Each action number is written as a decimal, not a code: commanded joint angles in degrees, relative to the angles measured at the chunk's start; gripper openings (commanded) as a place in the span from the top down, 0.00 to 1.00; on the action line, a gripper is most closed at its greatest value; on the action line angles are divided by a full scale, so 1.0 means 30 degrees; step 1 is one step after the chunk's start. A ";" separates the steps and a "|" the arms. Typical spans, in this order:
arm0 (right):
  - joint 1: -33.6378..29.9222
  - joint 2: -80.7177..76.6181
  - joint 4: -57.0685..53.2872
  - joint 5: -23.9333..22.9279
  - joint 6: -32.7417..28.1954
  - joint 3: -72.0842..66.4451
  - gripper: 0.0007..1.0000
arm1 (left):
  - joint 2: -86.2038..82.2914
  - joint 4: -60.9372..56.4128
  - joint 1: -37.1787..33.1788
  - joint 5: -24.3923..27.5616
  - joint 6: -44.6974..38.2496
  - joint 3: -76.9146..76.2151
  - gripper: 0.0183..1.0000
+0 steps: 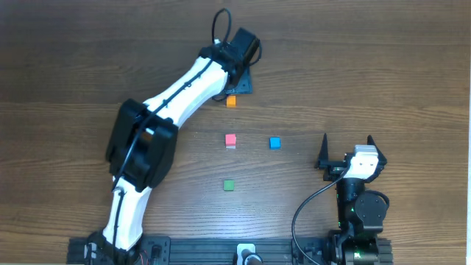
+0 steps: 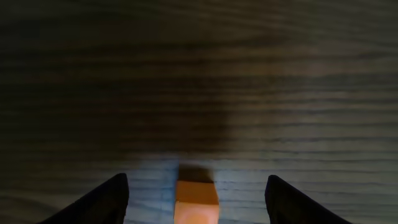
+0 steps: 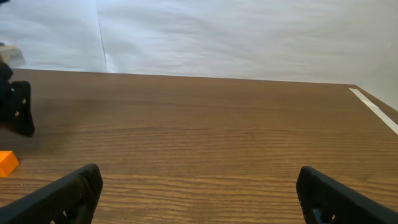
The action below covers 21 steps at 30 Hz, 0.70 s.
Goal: Stack Cubes
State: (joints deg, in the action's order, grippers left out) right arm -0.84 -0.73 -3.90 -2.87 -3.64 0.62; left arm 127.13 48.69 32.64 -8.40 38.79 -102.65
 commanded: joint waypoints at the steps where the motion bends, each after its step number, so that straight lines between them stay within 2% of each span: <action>1: -0.0095 0.0153 -0.0066 0.0160 -0.0095 -0.0109 0.01 | 0.0758 -0.0007 0.0328 0.0648 -0.0466 -0.0073 0.31; 10: -0.0095 0.0153 -0.0058 0.0160 -0.0095 -0.0109 0.01 | 0.1239 0.0197 0.0452 0.1377 -0.0874 -0.0073 0.32; 21: -0.0102 0.0153 -0.0058 0.0160 -0.0095 -0.0109 0.01 | 0.1311 0.0823 0.0437 0.1435 -0.0860 -0.0036 0.32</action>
State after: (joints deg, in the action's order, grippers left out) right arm -0.84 -0.73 -3.90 -2.87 -3.66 0.62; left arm 130.21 50.68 34.00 -4.84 37.06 -102.65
